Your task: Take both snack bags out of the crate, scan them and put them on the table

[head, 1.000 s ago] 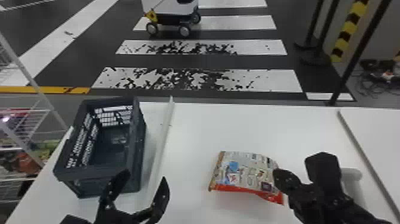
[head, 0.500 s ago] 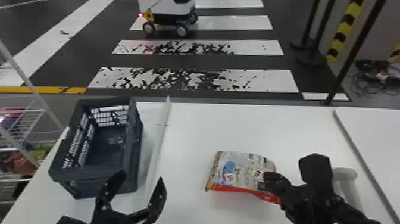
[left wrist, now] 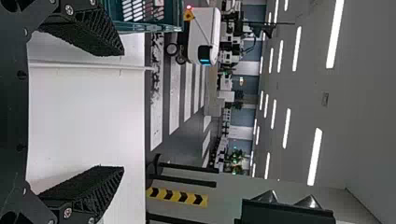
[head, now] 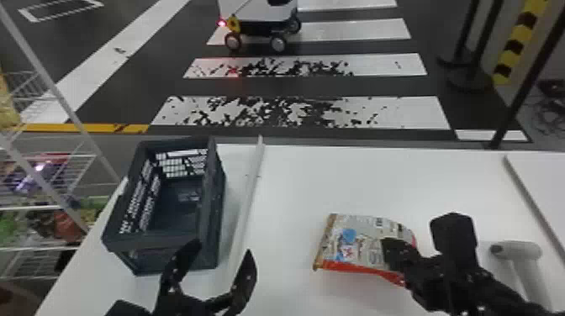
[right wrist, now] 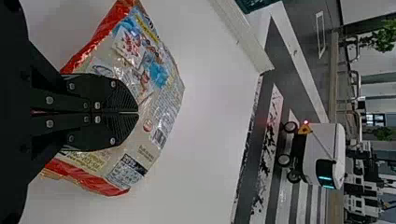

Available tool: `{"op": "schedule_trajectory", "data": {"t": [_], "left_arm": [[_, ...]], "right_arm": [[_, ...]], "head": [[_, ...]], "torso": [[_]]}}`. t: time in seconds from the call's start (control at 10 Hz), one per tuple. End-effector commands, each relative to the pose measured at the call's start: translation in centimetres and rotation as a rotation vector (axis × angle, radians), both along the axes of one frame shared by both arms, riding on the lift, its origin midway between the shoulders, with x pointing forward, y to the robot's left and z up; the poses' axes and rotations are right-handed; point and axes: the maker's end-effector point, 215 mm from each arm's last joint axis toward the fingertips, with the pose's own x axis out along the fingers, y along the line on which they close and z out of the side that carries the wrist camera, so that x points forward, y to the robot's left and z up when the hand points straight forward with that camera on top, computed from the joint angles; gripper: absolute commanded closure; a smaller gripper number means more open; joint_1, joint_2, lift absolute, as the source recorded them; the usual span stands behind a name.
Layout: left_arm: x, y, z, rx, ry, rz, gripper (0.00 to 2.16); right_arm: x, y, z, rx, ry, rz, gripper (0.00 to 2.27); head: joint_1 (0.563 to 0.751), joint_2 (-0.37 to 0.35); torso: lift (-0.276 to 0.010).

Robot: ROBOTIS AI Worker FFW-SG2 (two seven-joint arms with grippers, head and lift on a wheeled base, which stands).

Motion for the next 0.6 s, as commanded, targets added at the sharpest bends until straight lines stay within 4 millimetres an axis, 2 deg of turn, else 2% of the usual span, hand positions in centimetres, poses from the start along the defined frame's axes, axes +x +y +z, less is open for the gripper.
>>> {"op": "schedule_trajectory", "data": {"t": [0.0, 0.3, 0.5], "left_arm": [[0.0, 0.0, 0.0, 0.000, 0.001, -0.001, 0.13], [0.0, 0.1, -0.1, 0.002, 0.002, 0.001, 0.13], [0.0, 0.1, -0.1, 0.001, 0.002, 0.003, 0.13]], "right_arm": [[0.6, -0.4, -1.2, -0.008, 0.013, -0.004, 2.27], [0.4, -1.2, -2.3, -0.036, 0.031, -0.026, 2.27], [0.0, -3.1, -3.2, -0.066, 0.050, -0.065, 2.27]], "head": [[0.695, 0.141], [0.695, 0.130], [0.695, 0.119]], "torso": [[-0.093], [-0.093], [-0.093]]}}
